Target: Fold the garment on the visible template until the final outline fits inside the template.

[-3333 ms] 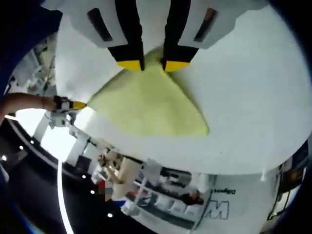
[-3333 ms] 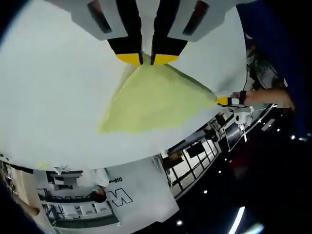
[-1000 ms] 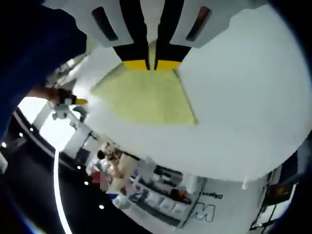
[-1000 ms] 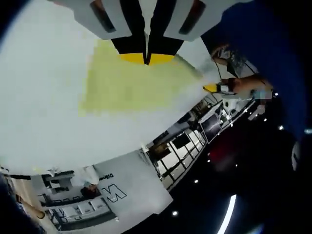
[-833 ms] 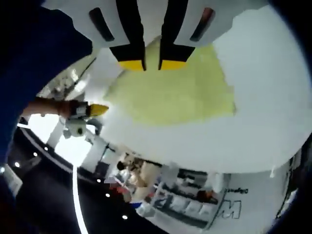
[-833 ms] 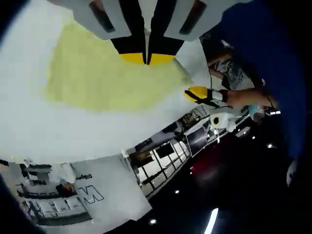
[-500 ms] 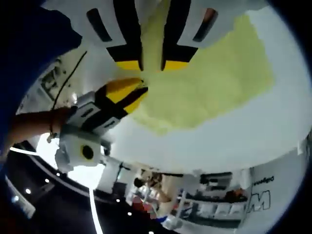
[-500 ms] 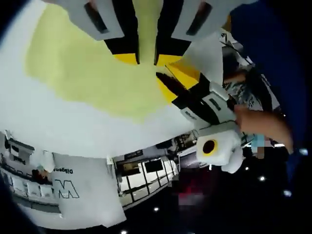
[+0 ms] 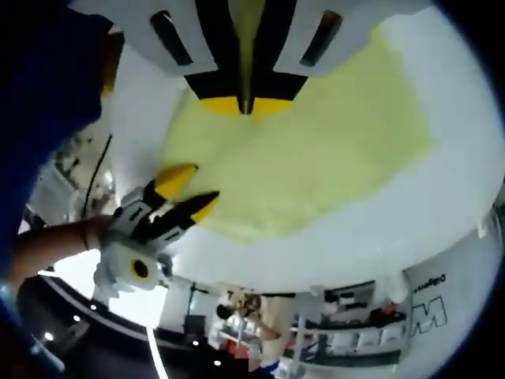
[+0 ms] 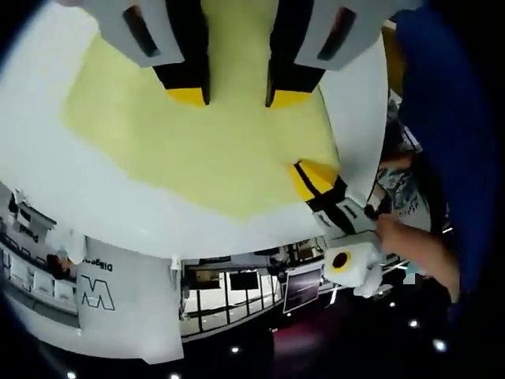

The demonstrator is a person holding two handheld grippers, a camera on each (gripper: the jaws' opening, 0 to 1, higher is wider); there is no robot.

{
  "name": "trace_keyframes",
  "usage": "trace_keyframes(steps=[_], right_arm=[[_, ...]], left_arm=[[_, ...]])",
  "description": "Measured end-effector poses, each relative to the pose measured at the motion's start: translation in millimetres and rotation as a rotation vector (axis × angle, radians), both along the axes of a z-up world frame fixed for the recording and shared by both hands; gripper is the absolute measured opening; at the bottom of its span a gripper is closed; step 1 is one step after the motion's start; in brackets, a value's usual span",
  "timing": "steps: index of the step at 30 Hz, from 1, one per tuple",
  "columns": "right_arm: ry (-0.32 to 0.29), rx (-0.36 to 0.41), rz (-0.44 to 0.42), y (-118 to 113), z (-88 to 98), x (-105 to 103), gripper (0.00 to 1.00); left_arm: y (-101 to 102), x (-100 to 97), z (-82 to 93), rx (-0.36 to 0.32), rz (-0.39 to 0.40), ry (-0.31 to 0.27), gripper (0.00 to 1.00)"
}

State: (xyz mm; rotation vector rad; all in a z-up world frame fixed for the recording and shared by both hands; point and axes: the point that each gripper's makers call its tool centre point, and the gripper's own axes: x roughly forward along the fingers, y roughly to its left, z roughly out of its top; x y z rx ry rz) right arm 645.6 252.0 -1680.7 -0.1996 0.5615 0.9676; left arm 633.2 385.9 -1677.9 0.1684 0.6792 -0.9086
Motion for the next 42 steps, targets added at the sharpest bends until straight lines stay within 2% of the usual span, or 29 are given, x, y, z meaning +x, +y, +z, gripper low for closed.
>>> trace_keyframes(steps=[2, 5, 6, 7, 8, 14, 16, 18, 19, 20, 23, 28, 29, 30, 31, 32, 33, 35, 38, 42], right_arm=[[0.005, 0.002, -0.010, -6.0, 0.9, -1.3, 0.18], [0.011, 0.012, -0.038, -21.3, 1.2, -4.0, 0.14], [0.012, 0.012, -0.051, -27.9, 1.5, -5.5, 0.14], [0.011, 0.011, -0.054, -29.8, 1.6, -5.8, 0.13], [0.013, 0.014, -0.068, -35.1, 1.9, -6.0, 0.12], [0.012, 0.020, -0.112, -55.2, 1.5, -7.6, 0.11], [0.008, 0.019, -0.120, -57.5, 1.4, -10.0, 0.11], [0.009, 0.024, -0.130, -59.6, 1.7, -11.5, 0.10], [0.009, 0.023, -0.134, -60.6, 1.8, -12.3, 0.10], [0.005, 0.023, -0.138, -61.8, 2.0, -13.3, 0.10], [0.002, 0.028, -0.150, -66.7, 2.2, -12.9, 0.10], [-0.001, 0.032, -0.180, -76.4, 1.6, -15.2, 0.10], [0.027, -0.007, -0.208, -82.4, -4.1, -21.6, 0.11], [0.051, -0.005, -0.254, -87.9, -6.9, -25.0, 0.11], [0.041, -0.001, -0.221, -91.1, -9.8, -26.2, 0.10], [0.064, 0.044, -0.268, -95.4, -9.5, -24.1, 0.10], [0.065, 0.048, -0.277, -95.7, -10.1, -27.3, 0.09], [0.032, 0.014, -0.251, -99.2, -12.2, -31.6, 0.09], [0.044, 0.017, -0.268, -100.7, -12.6, -31.9, 0.08], [0.046, -0.028, -0.261, -103.7, -9.2, -32.1, 0.09]], left_arm=[[4.8, -1.7, 0.9, -0.006, 0.005, -0.004, 0.07], [23.9, -4.7, 0.8, -0.026, 0.038, -0.011, 0.11], [31.7, -4.3, -2.6, 0.001, 0.064, -0.006, 0.17], [38.1, -5.7, -5.6, 0.026, 0.076, 0.003, 0.18], [38.8, -10.1, -0.7, -0.005, 0.070, -0.007, 0.20], [61.9, -14.9, 2.1, 0.003, 0.098, -0.027, 0.20], [70.8, -14.7, -0.5, 0.013, 0.113, -0.022, 0.22], [83.7, -16.2, -9.3, 0.067, 0.148, -0.001, 0.28], [80.1, -14.0, -1.9, 0.015, 0.142, -0.037, 0.29], [83.9, -16.5, -3.6, 0.016, 0.156, -0.009, 0.28], [85.0, -21.0, -2.5, 0.040, 0.146, -0.017, 0.27], [91.0, -20.0, -2.2, 0.034, 0.161, -0.011, 0.26], [88.9, -20.9, -1.0, 0.029, 0.163, -0.010, 0.26], [89.3, -21.1, -1.0, 0.028, 0.164, -0.010, 0.26], [89.7, -21.3, -1.0, 0.028, 0.164, -0.010, 0.26], [89.7, -21.9, -1.0, 0.029, 0.164, -0.011, 0.25], [89.7, -21.9, -0.9, 0.029, 0.164, -0.012, 0.25], [91.3, -21.5, -1.5, 0.029, 0.165, -0.015, 0.25], [90.9, -22.4, -0.4, 0.027, 0.166, -0.016, 0.25], [91.4, -24.1, 0.3, 0.029, 0.162, -0.014, 0.25]])
